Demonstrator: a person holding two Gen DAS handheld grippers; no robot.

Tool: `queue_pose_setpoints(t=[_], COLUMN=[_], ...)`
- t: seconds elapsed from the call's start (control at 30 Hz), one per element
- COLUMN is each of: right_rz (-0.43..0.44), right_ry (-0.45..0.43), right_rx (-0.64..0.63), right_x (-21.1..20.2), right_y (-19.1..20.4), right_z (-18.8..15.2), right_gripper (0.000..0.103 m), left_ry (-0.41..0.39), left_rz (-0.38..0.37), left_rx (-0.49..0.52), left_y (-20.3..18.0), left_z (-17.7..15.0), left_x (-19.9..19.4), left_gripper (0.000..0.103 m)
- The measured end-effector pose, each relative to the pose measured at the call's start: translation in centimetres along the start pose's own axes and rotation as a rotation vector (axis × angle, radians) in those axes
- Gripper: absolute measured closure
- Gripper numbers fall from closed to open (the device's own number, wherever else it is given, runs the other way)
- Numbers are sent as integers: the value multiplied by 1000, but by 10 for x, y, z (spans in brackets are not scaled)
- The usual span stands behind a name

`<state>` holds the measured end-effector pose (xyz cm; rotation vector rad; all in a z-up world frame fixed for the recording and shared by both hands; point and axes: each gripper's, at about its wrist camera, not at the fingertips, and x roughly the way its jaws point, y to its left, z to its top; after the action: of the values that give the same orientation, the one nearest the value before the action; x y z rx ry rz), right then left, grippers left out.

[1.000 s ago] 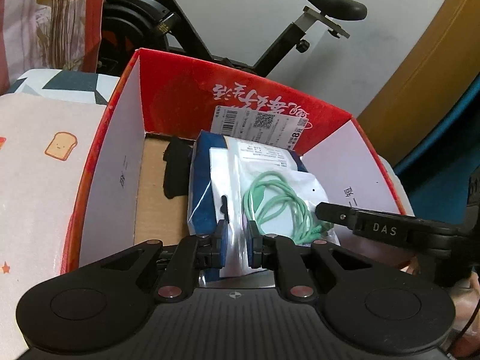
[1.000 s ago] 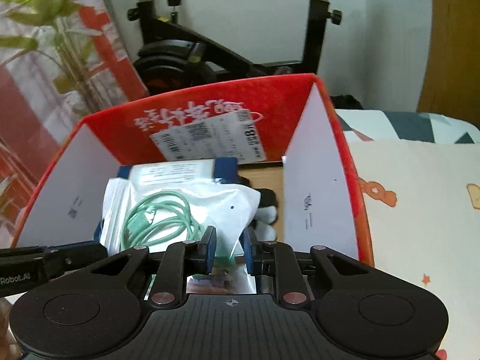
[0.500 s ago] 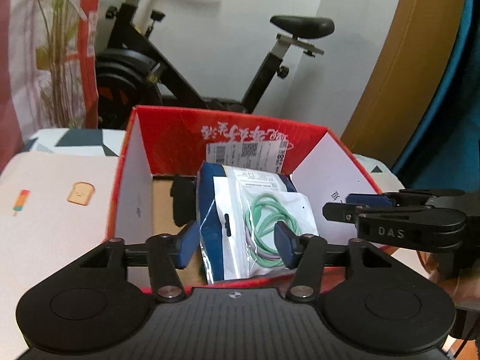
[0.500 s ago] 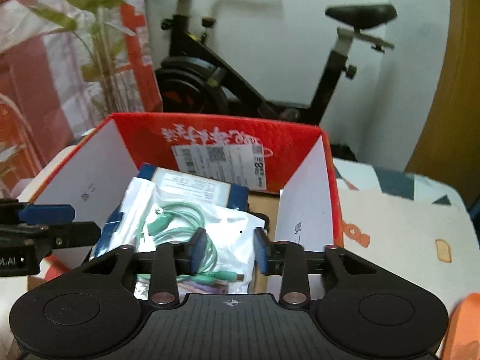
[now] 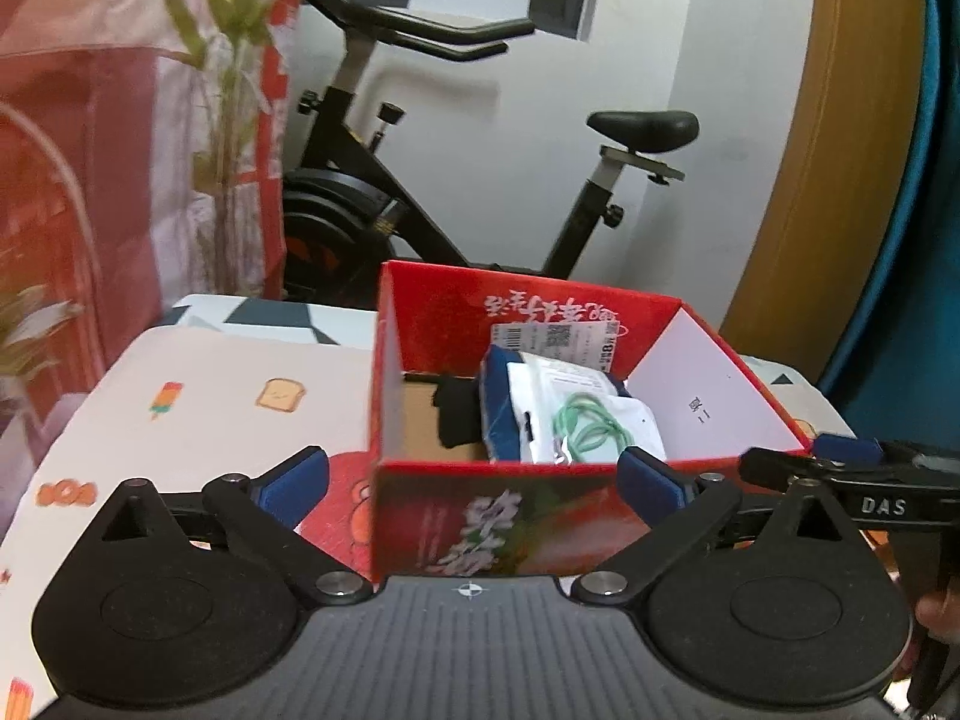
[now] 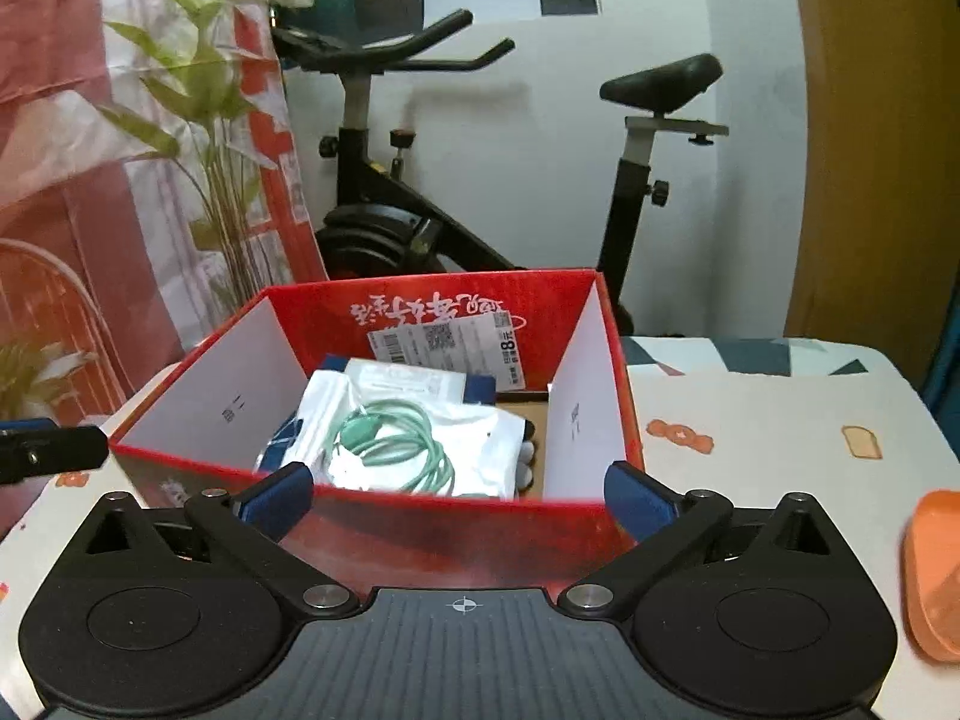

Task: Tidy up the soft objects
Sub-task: 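Move both tools back toward the black printed plastic bag, then grasp the black printed bag with the left gripper while the right gripper grips its other edge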

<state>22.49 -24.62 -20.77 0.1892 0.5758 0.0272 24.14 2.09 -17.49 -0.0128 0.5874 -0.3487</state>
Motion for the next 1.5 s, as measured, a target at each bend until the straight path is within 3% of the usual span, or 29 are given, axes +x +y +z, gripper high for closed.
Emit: queue_pose_setpoints(t=[0.2, 0.3, 0.47, 0.7, 0.8, 1.07, 1.43, 1.5], right_rz=[17, 20, 9, 24, 36, 54, 88, 88], right_ry=[-31, -13, 70, 105, 139, 174, 201, 199], right_rx=[61, 68, 59, 38, 90, 109, 129, 120], right_x=[-22, -23, -16, -13, -6, 2, 9, 7], right_y=[1, 1, 1, 2, -3, -5, -11, -8], right_z=[-28, -47, -83, -105, -110, -121, -115, -113], right_gripper=[0, 0, 1, 1, 1, 1, 0, 5], left_ry=[21, 40, 78, 145, 156, 178, 199, 203], left_rz=[109, 122, 113, 74, 74, 7, -40, -45], left_rx=[5, 25, 14, -3, 11, -91, -157, -170], left_y=[1, 1, 1, 0, -1, 12, 22, 24], left_z=[-21, -31, -50, -79, -84, -95, -103, -104], left_x=[-11, -12, -8, 4, 6, 7, 14, 17], left_gripper=[0, 0, 0, 1, 10, 54, 53, 53])
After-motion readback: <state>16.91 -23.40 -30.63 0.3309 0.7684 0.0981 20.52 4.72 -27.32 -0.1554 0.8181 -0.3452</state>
